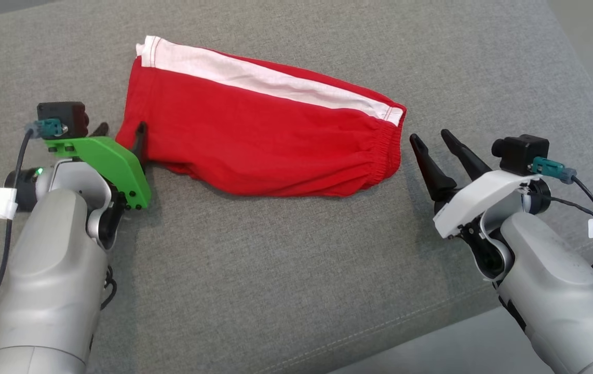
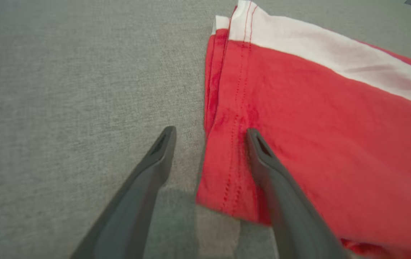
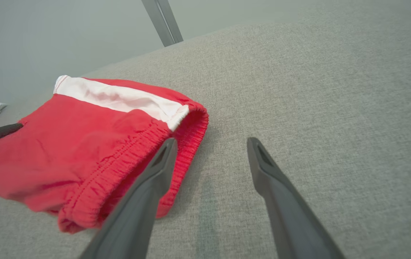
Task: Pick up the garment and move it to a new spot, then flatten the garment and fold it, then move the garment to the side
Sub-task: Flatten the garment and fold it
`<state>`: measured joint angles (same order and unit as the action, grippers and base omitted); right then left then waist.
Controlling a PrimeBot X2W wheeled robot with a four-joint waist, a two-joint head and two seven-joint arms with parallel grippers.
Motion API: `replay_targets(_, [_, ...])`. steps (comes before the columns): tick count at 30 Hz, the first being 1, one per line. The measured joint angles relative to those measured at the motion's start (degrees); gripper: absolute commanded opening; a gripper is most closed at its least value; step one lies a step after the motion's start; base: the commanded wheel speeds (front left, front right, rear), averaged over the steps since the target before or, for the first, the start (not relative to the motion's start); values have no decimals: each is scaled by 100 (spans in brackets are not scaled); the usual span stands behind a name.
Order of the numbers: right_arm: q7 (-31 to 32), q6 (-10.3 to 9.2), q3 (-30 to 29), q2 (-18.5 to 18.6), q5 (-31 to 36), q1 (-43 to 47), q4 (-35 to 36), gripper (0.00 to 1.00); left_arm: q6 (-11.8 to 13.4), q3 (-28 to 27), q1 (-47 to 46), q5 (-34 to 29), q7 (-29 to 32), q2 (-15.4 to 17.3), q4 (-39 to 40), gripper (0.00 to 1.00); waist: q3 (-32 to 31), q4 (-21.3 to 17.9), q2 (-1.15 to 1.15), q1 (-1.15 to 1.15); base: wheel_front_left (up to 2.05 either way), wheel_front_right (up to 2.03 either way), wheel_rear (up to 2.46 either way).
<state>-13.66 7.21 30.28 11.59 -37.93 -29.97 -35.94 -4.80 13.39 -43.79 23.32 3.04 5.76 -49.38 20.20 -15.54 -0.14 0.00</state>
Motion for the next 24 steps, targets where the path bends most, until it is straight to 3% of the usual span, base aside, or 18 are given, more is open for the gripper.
replay_targets(7, [-20, 0, -4, 23, -12, 3, 25, 100, -90, 69, 52, 145, 276, -170, -197, 100, -109, -10, 0, 0, 0, 0, 0])
replay_targets(8, [-22, 0, -4, 24, -12, 3, 27, 100, -100, 69, 52, 172, 281, -169, -207, 92, -119, -16, 0, 0, 0, 0, 0])
replay_targets(9, [-25, 0, -3, 24, -13, 3, 32, 100, -100, 68, 52, 182, 282, -169, -218, 51, -128, -21, 0, 0, 0, 0, 0])
replay_targets(10, [-26, 0, -3, 24, -13, 3, 37, 100, -100, 58, 52, 190, 297, -169, -226, 51, -136, -27, 0, 0, 0, 0, 0])
replay_targets(11, [-26, 0, -3, 25, -14, 3, 41, 100, -100, 46, 52, 201, 297, -169, -234, 40, -145, -32, 0, 0, 0, 0, 0])
replay_targets(12, [-26, 0, -3, 26, -21, 4, 44, 100, -100, 26, 52, 222, 293, -169, -240, 11, -152, -37, 0, 0, 0, 0, 0])
replay_targets(13, [-27, 0, -3, 30, -22, 4, 46, 100, -100, 9, 52, 246, 285, -170, -245, 0, -160, -41, 0, 0, 0, 0, 0])
replay_targets(24, [-67, 0, -210, 215, -49, 291, 48, 100, -174, 32, 310, 466, -116, -316, -267, 0, -339, 190, 0, 0, 0, 0, 0])
